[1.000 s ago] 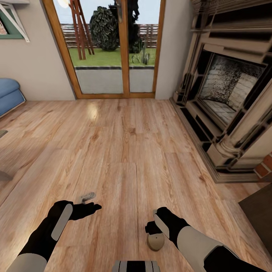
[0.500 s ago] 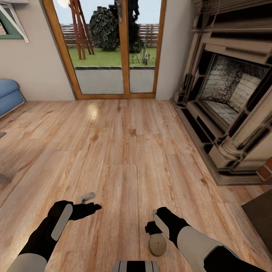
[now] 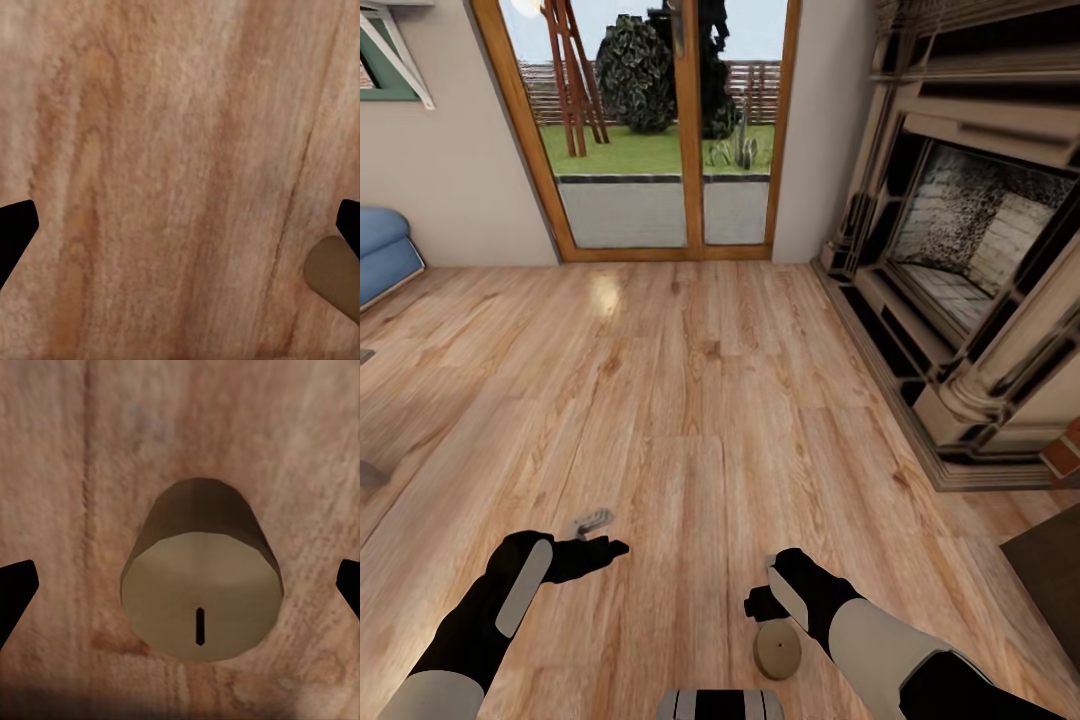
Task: Place each of the two pumpkins and all three candles from the living room inside a cabinet in the living room (use any cabinet), then make sure every cabinet is closed, and position the cauldron so it is next to a table in the living room.
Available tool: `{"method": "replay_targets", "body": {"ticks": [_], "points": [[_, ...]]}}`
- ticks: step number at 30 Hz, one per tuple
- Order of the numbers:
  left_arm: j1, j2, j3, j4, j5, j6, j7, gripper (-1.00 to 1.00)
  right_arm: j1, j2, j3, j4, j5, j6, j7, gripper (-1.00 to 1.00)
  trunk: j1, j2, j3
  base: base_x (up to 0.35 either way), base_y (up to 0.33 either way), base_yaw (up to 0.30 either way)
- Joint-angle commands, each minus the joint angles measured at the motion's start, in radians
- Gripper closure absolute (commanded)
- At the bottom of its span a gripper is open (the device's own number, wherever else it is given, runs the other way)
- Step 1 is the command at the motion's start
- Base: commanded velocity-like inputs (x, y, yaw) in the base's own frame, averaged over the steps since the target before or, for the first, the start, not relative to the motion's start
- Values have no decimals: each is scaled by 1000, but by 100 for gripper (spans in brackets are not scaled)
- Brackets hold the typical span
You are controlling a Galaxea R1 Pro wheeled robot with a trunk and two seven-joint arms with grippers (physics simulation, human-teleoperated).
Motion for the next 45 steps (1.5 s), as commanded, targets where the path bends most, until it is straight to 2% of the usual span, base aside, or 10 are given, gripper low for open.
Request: {"method": "replay_targets", "body": {"ticks": [1,17,28,37,45], "points": [[0,0,1,-1,6,5,3,-100,0,0,6,-2,-11,4,-8,-100,0,-1,-5,0,0,0],[0,0,1,1,6,8,2,-100,0,0,6,-1,-11,4,-8,-100,7,-4,-67,0,0,0],[-1,0,1,1,6,8,2,-100,0,0,6,-1,-11,4,-8,-100,7,-4,-67,0,0,0],[0,0,1,1,6,10,2,-100,0,0,6,-1,-11,4,-8,-100,11,-6,-101,0,0,0],[0,0,1,1,6,10,2,-100,0,0,6,-1,-11,4,-8,-100,11,-6,-101,0,0,0]]}}
